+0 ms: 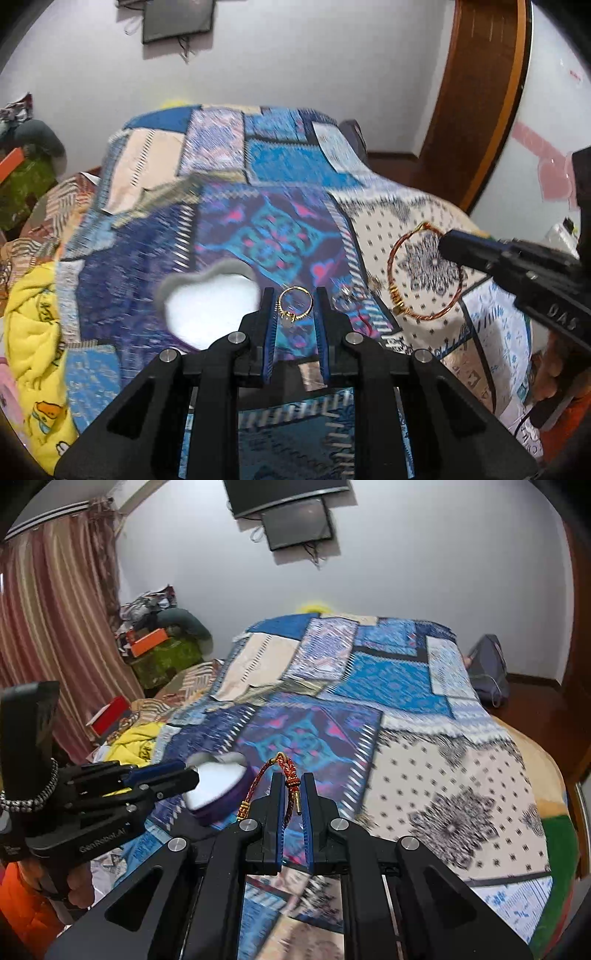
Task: Organize jewelry
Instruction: 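Carry bracelet and ring over the heart tin and open both tools to drop them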
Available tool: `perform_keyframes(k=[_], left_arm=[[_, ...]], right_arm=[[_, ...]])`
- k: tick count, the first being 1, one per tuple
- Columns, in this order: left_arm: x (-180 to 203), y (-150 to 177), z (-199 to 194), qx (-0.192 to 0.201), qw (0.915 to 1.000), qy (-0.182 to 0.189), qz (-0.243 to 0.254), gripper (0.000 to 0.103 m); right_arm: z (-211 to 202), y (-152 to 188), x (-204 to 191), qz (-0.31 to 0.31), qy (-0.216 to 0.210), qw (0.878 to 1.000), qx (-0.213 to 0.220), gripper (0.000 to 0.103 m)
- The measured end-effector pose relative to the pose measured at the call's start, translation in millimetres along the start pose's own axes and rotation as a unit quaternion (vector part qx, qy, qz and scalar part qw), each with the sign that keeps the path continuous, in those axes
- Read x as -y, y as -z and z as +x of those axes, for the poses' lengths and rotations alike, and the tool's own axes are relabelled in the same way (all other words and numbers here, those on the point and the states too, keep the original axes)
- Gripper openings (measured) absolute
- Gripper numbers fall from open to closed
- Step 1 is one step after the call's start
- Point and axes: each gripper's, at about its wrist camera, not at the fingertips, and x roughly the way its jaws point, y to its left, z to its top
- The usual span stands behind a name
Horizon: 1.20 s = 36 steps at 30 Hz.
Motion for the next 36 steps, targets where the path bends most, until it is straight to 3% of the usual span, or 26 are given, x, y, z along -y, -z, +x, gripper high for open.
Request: perform_keyframes(k=[7, 14, 24, 36], left_arm=[[-24.9, -7.1, -30.5, 0.036, 0.9991, -0.022, -0.007, 0.019], [-48.0, -6.4, -32.5, 0.043, 0.9984, -0.03, -0.021, 0.019], [-72.9, 0.9, -3.4, 0.014, 0.9987, -0.03, -0.038, 0.019], [-90.3, 12.3, 36.3, -0.031, 0.9978, -0.026, -0.052, 0.019]], right_arm=[[18.4, -12.5, -27.9, -0.021, -0.021, 1.0, 0.004, 0.008], [51.5, -21.4, -43.6, -0.034, -0.043, 0.998, -0.014, 0.008], [102.5, -16.0, -62.7, -0.057, -0.072, 0.993, -0.07, 0.008], [130.4, -8.6, -56.3, -0.061, -0.064, 0.99, -0.113, 0.008]])
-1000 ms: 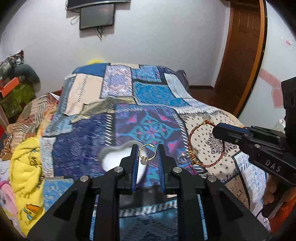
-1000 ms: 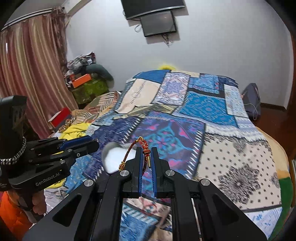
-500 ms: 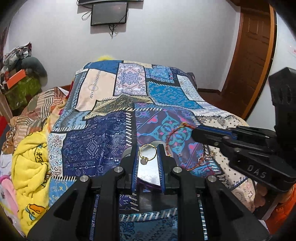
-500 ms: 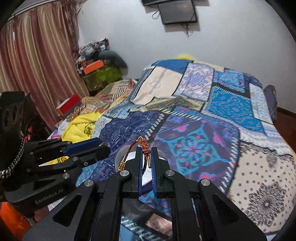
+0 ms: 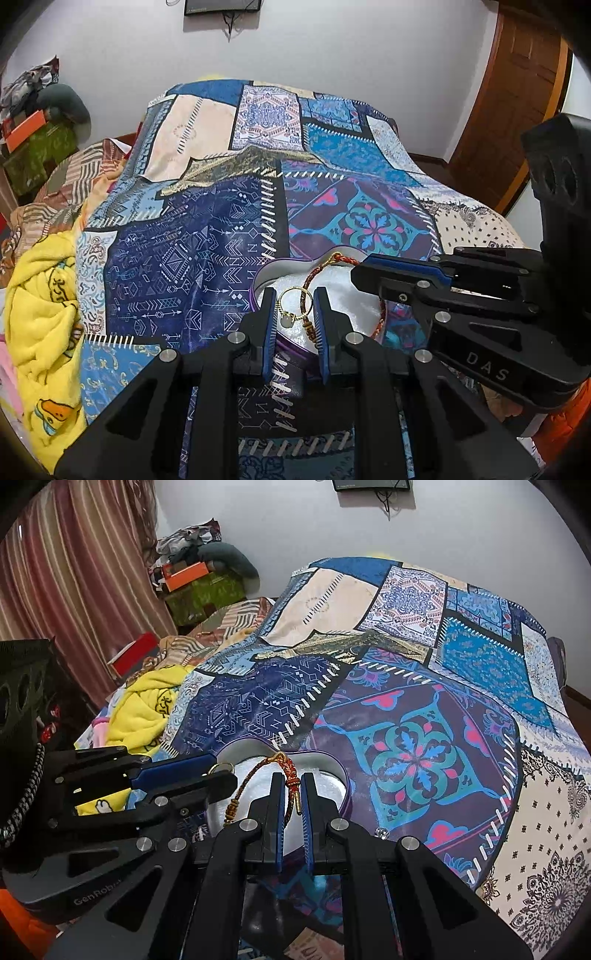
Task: Organize jewelry
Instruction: 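Carry bracelet and ring over the heart tin and open both tools to drop them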
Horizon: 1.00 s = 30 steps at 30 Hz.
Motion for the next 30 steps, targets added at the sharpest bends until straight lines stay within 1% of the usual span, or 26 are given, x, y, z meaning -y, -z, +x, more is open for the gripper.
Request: perform_keyframes(k=[7, 9, 11, 15, 20, 30], left_arm=[[2.1, -1.6, 10.3, -0.009, 0.9999, 0.007, 0.004, 0.019], [4.3, -1.9, 11.1, -0.01, 0.9999, 0.008, 0.009, 0.019], [6.5, -1.8, 10.1, -0.008, 0.9998, 0.007, 0.014, 0.019], [8.5, -2.2, 5.7, -0.004, 0.9998, 0.003, 0.019, 0.019], [8.3, -3.1, -6.5, 0.004, 0.9999, -0.006, 0.015, 0.019], [14.8, -3.7, -48.6, 0.032, 0.9992, -0.021, 0.012, 0.019]], right_arm=[[-0.6, -4.2, 0.4, -0.001, 0.003, 1.0, -0.013, 0.008], [-0.7, -5.3, 1.4, 0.002, 0.003, 1.0, -0.017, 0.014], [-4.0, -5.7, 3.2, 0.007, 0.013, 1.0, -0.014, 0.019], [-20.0, -5.6, 3.4, 0.003, 0.026, 1.0, 0.004, 0.02], [-41.2, -4.3, 4.7, 0.002, 0.036, 0.999, 0.02, 0.02], [-87.3, 6.8, 15.2, 0.01, 0.063, 0.997, 0.048, 0.02]])
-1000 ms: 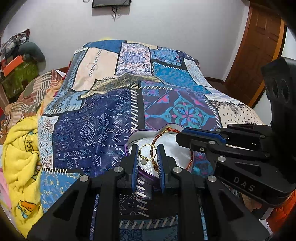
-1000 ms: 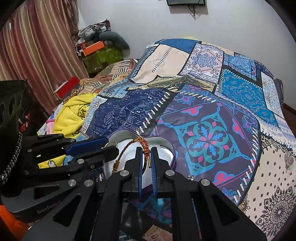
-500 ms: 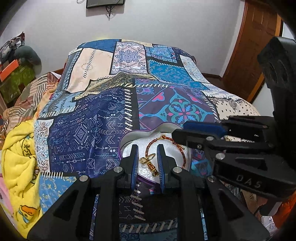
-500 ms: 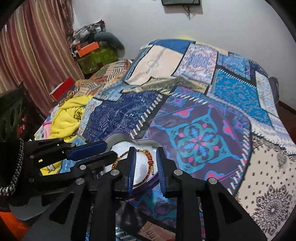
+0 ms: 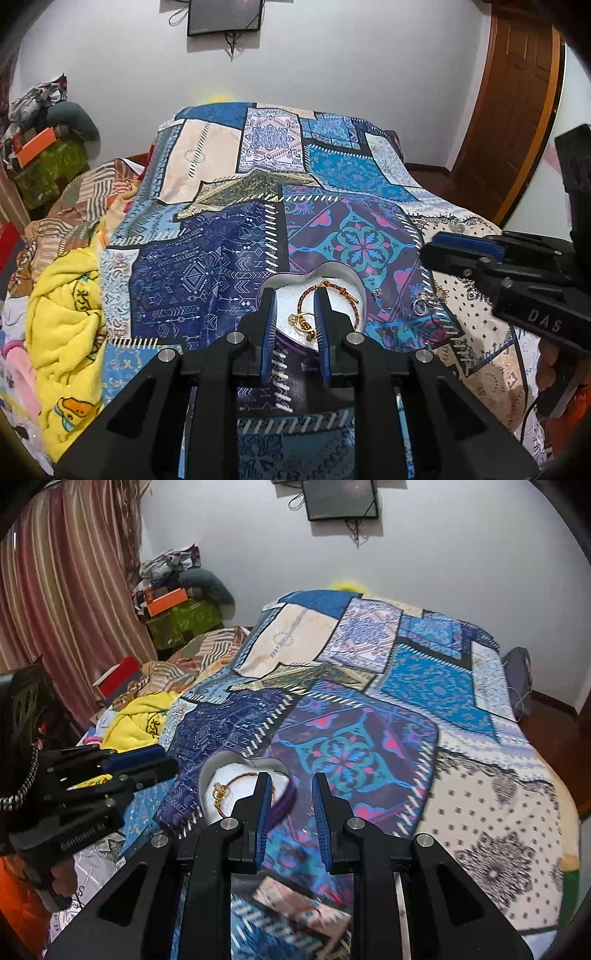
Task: Organize jewelry
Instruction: 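Carry bracelet and ring over the heart tin and open both tools to drop them, then grasp the red string bracelet with the left tool while the right tool grasps a gold ring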
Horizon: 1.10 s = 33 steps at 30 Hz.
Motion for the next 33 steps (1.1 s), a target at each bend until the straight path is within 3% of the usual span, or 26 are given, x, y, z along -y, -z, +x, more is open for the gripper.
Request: perform_keyframes(k=[2, 7, 11, 12, 23, 33], left_arm=[[4.4, 1.0, -6.0, 0.001, 1.0, -0.001, 0.003, 0.02], [20.3, 6.1, -13.9, 0.001, 0.9999, 0.009, 0.008, 0.032], [40.0, 13.6, -9.0, -0.016, 0.9993, 0.028, 0.015, 0.036], [45.2, 15.8, -7.0, -0.02, 0.9991, 0.032, 0.018, 0.039], [107.9, 43.5, 35.9, -0.092, 0.9909, 0.081, 0.055, 0.04], [126.4, 63.3, 70.2, -0.133, 0.9853, 0.083, 0.068, 0.04]], right_arm=[[-9.2, 3.8, 7.2, 0.002, 0.012, 1.0, 0.003, 0.02], [-27.0, 17.6, 25.8, 0.013, 0.033, 0.999, 0.0, 0.02], [-41.0, 32.9, 42.7, 0.027, 0.056, 0.998, 0.001, 0.041], [-44.7, 37.6, 47.2, 0.03, 0.061, 0.998, 0.002, 0.041], [-49.5, 75.0, 86.9, 0.074, 0.078, 0.994, -0.033, 0.041], [-27.5, 88.5, 96.0, 0.082, 0.063, 0.993, -0.061, 0.041]])
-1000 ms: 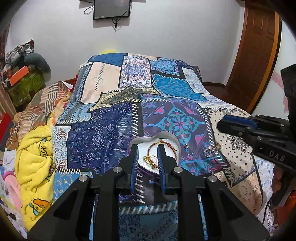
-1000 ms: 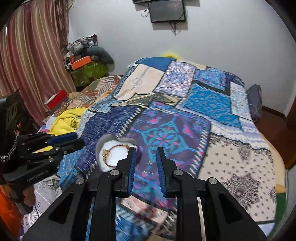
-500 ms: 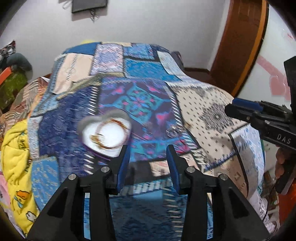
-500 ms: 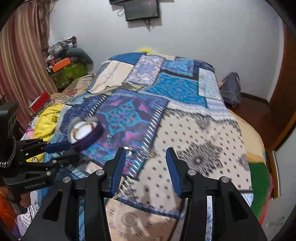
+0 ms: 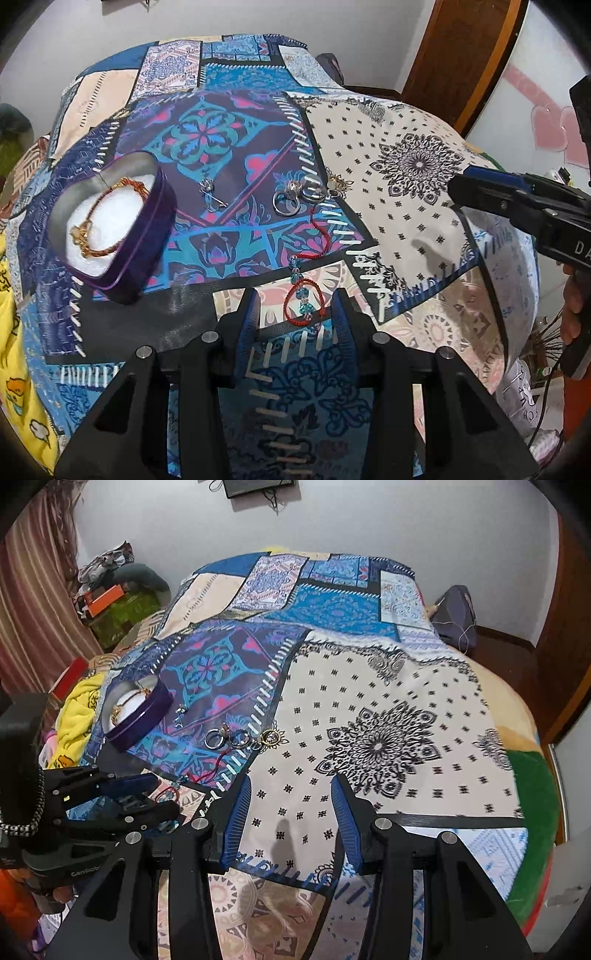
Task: Organize jewelry
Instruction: 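Grasp the red string bracelet with the left tool while the right tool grasps a gold ring, then carry both items over the heart tin and open both tools to release them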
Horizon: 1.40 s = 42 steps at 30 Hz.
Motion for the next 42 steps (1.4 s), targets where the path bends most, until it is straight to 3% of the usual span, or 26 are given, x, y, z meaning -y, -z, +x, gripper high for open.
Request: perform_keyframes(k=[5, 10, 17, 22, 29, 42], left_arm=[[-0.2, -2.4, 4.9, 0.008, 0.9999, -0.007, 0.002, 0.033], [-3.9, -6.3, 10.0, 0.013, 0.9995, -0.028, 0.01, 0.006], [-16.8, -21.9, 16.7, 0.022, 0.9992, -0.034, -0.004, 0.006], [-21.9, -34.0, 24.4, 0.029, 0.9989, -0.037, -0.006, 0.006], [-23.5, -38.5, 29.8, 0.033, 0.9989, -0.035, -0.002, 0.006], [-27.1, -33.8, 8.0, 0.052, 0.9977, -0.033, -0.027, 0.006]], right_arm=[[17.0, -3.2, 0.6, -0.006, -0.008, 1.0, -0.012, 0.041], [36.3, -9.8, 0.5, -0.025, -0.005, 0.999, -0.029, 0.041], [64.0, -18.1, -1.5, -0.064, -0.007, 0.996, -0.063, 0.041], [71.6, -21.7, -10.6, -0.092, -0.011, 0.994, -0.06, 0.04], [77.2, -25.1, -11.5, -0.094, -0.02, 0.994, -0.055, 0.02], [53.6, -22.4, -14.1, -0.074, -0.022, 0.996, -0.037, 0.02]])
